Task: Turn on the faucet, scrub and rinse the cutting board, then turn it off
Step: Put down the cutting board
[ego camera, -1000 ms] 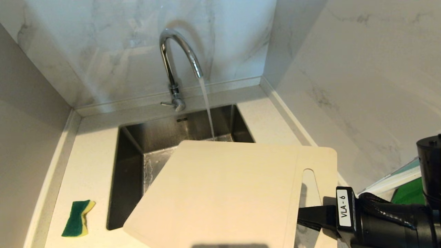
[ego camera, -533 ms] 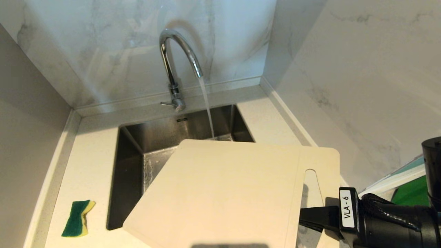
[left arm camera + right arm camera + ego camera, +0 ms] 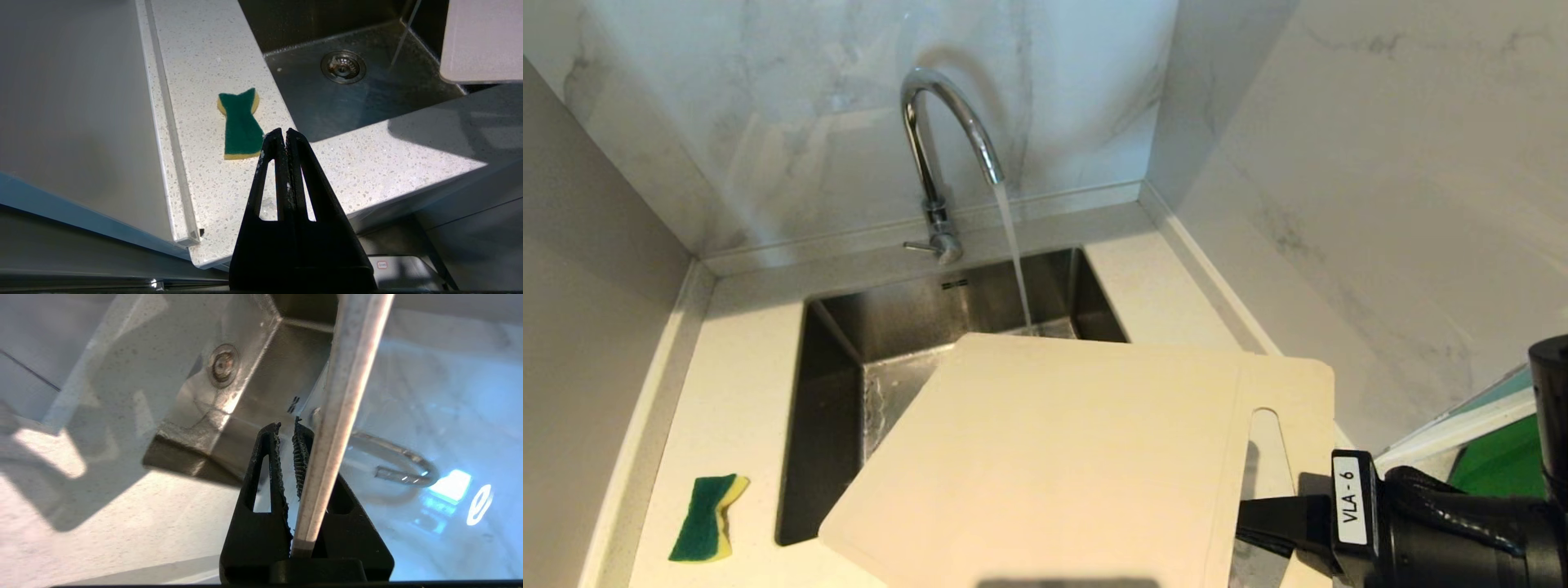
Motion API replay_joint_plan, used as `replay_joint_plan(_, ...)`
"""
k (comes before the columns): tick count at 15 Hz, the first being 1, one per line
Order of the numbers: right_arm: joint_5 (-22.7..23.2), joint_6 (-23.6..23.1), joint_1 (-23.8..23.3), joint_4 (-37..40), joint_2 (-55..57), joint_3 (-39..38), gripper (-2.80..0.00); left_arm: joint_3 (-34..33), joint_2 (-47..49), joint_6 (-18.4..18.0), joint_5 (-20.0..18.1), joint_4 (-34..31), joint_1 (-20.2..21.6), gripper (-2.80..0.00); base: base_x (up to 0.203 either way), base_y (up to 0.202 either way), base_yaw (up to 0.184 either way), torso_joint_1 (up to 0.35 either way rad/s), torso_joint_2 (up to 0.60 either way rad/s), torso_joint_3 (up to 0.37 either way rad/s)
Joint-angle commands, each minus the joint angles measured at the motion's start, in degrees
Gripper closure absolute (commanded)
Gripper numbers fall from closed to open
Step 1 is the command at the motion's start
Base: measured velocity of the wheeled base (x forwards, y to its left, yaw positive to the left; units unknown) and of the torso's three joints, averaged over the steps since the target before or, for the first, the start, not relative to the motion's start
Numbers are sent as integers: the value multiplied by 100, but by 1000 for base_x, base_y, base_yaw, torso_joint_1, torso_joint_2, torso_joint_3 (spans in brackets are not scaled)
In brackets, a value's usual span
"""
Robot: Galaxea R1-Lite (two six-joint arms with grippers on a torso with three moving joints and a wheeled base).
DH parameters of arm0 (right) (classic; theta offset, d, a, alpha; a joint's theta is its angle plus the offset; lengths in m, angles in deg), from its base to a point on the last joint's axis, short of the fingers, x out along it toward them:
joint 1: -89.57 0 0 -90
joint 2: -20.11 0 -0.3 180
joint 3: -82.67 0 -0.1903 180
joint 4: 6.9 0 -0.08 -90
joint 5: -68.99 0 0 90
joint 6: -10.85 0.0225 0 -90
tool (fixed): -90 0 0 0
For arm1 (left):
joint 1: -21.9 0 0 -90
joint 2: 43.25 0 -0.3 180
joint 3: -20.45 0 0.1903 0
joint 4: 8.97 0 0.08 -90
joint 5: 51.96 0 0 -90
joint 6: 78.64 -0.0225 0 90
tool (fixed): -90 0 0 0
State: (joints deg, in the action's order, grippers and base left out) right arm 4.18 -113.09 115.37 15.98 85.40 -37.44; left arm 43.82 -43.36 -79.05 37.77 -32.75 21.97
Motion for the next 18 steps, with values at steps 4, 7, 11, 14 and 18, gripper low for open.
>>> replay_joint_plan(4, -361, 866, 4, -755, -528, -804, 0, -9, -7, -2, 0, -3, 2, 0, 0, 0, 0, 0, 0, 0)
replay_joint_plan(7, -843, 887, -52, -762, -706, -841, 0, -9, -7, -2, 0, -9, 1, 0, 0, 0, 0, 0, 0, 0)
replay_joint_plan(11, -1861, 903, -148, -742, -945, -1049, 0, -9, -7, -2, 0, -8, 7, 0, 0, 0, 0, 0, 0, 0)
replay_joint_plan(14, -2395, 1462, -184, -734, -972, -1401, 0, -9, -7, -2, 0, -10, 9, 0, 0, 0, 0, 0, 0, 0)
replay_joint_plan(18, -3026, 1819, -197, -741, -822, -1543, 0, -9, -7, -4, 0, -2, 1, 0, 0, 0, 0, 0, 0, 0)
